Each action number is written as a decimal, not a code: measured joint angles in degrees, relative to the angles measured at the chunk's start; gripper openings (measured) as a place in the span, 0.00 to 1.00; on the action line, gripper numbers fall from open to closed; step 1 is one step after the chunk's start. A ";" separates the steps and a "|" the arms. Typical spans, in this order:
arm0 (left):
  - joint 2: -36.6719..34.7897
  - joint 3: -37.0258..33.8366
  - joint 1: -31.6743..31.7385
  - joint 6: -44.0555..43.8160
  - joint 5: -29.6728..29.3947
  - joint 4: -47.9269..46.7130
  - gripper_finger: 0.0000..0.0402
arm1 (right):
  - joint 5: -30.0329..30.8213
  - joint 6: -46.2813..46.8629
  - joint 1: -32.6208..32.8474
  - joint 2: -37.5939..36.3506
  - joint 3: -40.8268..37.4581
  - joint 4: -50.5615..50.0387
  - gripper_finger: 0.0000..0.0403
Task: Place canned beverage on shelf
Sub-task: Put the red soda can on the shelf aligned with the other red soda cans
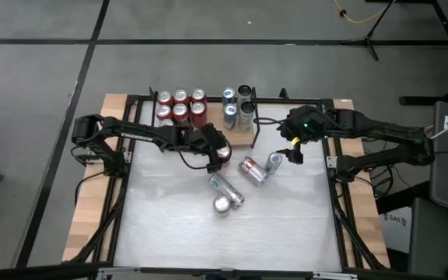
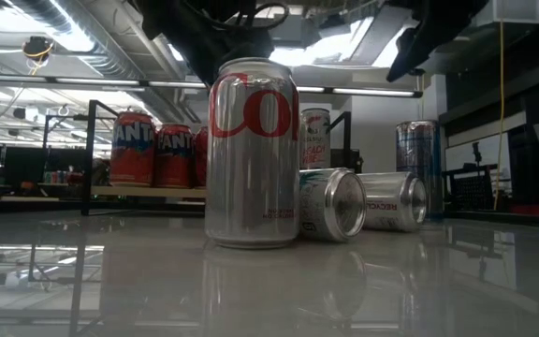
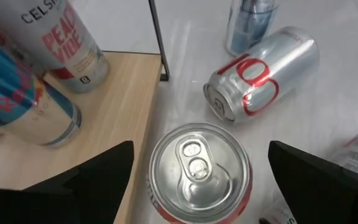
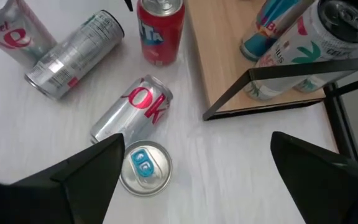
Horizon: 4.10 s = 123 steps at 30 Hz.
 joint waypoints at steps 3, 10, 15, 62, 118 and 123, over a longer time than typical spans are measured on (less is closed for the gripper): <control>0.09 0.00 0.00 -0.06 0.17 -0.32 0.91 | 0.00 0.00 0.00 0.00 -0.12 0.00 0.98; 1.69 0.11 0.04 -1.10 1.07 -1.84 0.91 | 0.00 0.00 0.00 0.02 -0.12 0.00 0.98; 2.22 0.07 0.04 -1.07 1.07 -2.27 0.91 | -0.03 0.00 0.00 0.02 -0.12 0.04 0.98; -21.49 -9.67 5.99 -3.22 -5.79 -12.54 0.69 | -0.02 -0.02 0.00 0.04 -0.12 2.61 0.98; -28.95 -18.71 13.34 -4.10 -9.08 -10.98 0.80 | -0.03 -0.03 0.01 0.04 -0.12 2.86 0.98; -28.87 -18.71 13.35 -4.13 -10.34 -11.07 0.80 | -0.02 -0.03 0.02 0.04 -0.12 2.85 0.98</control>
